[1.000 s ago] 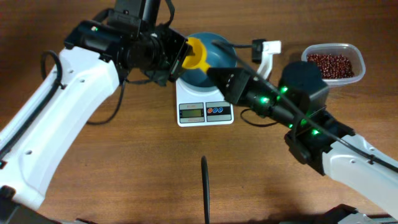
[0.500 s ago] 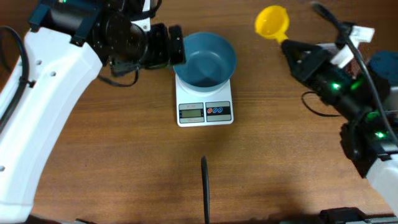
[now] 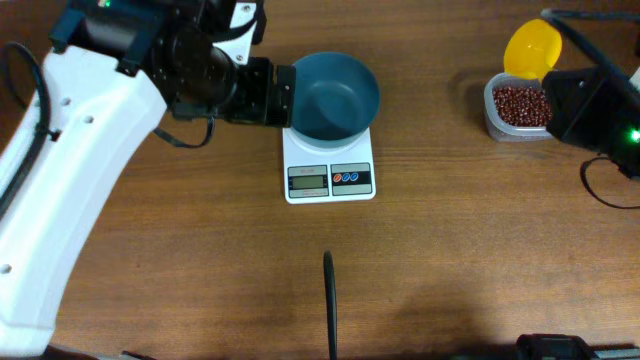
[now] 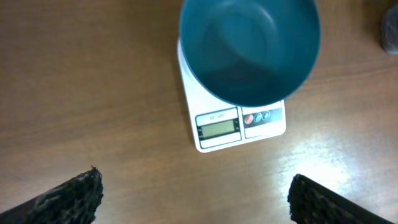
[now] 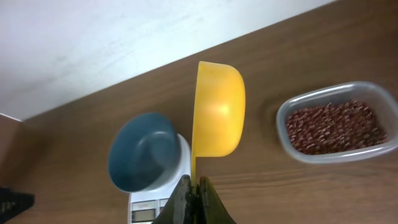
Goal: Scoop item into bowl and weigh 50g on scale
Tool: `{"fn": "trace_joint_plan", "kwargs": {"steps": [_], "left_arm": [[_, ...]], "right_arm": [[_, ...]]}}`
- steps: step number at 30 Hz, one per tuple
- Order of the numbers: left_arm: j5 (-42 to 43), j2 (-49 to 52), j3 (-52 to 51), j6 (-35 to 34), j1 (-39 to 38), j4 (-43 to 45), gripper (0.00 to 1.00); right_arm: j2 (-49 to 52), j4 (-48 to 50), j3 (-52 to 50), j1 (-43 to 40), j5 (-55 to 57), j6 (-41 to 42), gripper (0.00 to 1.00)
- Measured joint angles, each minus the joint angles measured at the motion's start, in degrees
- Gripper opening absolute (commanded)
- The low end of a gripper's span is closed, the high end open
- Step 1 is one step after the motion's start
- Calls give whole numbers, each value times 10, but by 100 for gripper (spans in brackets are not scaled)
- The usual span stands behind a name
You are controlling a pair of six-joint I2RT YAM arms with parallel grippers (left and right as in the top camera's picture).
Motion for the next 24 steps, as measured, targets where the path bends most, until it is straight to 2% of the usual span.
{"fn": "trace_joint_plan", "kwargs": {"steps": [2, 4, 5, 9, 16, 21, 24], "left_arm": [[16, 0, -47, 9, -4, 1, 38], [20, 1, -85, 13, -17, 2, 6], [23, 1, -102, 14, -30, 1, 0], [15, 1, -115, 19, -88, 17, 0], [-79, 25, -141, 23, -168, 65, 0], [-83, 52, -214, 25, -169, 191, 0], [-63, 54, -260, 61, -169, 260, 0]], "right_arm": [[0, -2, 0, 0, 23, -17, 4], [0, -1, 0, 0, 43, -23, 4], [0, -1, 0, 0, 53, -27, 4], [0, -1, 0, 0, 66, -31, 4], [3, 33, 0, 0, 75, -31, 4], [12, 33, 0, 0, 83, -35, 4], [12, 33, 0, 0, 99, -36, 4]]}}
